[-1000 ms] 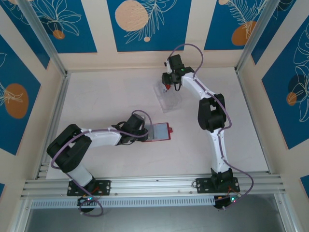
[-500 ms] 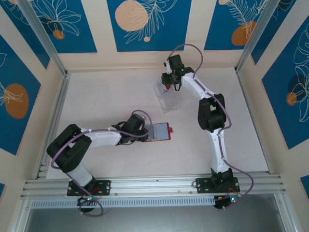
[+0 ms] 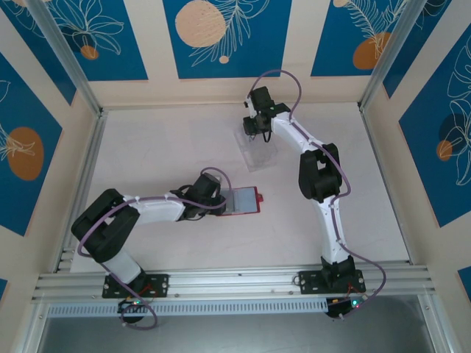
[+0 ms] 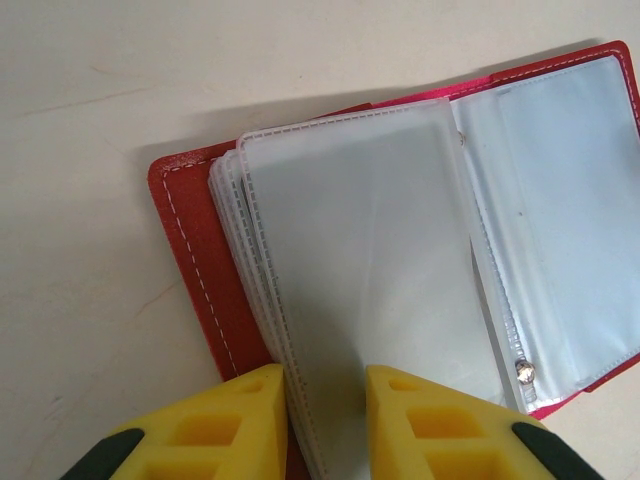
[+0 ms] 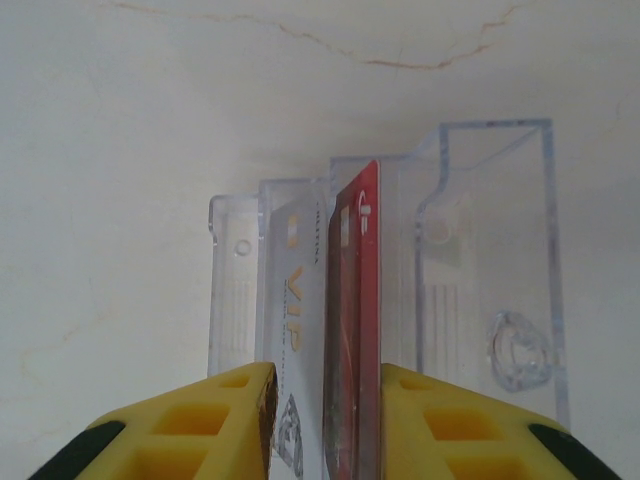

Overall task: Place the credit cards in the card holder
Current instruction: Pick up the credit card from the storage box.

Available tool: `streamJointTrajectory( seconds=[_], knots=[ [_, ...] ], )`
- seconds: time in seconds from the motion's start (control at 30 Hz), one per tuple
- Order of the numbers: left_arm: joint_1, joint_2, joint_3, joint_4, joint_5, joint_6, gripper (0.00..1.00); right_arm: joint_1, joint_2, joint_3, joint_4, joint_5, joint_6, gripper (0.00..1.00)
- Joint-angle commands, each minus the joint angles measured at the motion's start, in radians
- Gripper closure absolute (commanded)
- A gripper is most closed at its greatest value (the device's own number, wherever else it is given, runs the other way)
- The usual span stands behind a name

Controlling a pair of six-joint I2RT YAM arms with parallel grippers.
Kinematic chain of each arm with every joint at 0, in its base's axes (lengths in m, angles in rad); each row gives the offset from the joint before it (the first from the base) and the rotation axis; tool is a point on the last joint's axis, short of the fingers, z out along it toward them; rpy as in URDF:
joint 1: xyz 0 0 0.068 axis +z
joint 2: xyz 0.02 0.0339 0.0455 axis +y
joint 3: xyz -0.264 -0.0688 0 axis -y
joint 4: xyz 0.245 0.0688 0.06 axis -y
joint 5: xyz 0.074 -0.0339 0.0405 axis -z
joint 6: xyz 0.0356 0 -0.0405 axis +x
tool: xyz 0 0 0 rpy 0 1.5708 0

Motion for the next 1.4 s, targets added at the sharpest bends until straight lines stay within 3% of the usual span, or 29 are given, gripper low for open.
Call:
streamJointTrajectory(
  seconds=[0.0,0.5,0.73,1.03,1.37],
  knots=[
    [-0.018,0.04,-0.04,-0.075,0.019,-0.007,0.76,-0.001,-0.022,0.033,-0.041,0.015,-0.018,0.68],
    [-0.017,0.036,-0.037,-0.08,0.016,-0.01,0.76,-0.01,0.036,0.157,-0.115,-0.032,-0.023,0.8],
    [-0.017,0.036,-0.038,-0.085,0.016,-0.008,0.76,-0.013,0.058,0.172,-0.142,-0.027,-0.027,0.69],
    [-0.017,0.04,-0.035,-0.084,0.017,-0.01,0.76,-0.001,0.046,0.151,-0.111,0.087,-0.044,0.68],
    [-0.018,0.038,-0.034,-0.087,0.016,-0.008,0.76,-0.004,0.068,0.164,-0.119,0.07,-0.045,0.67]
  ],
)
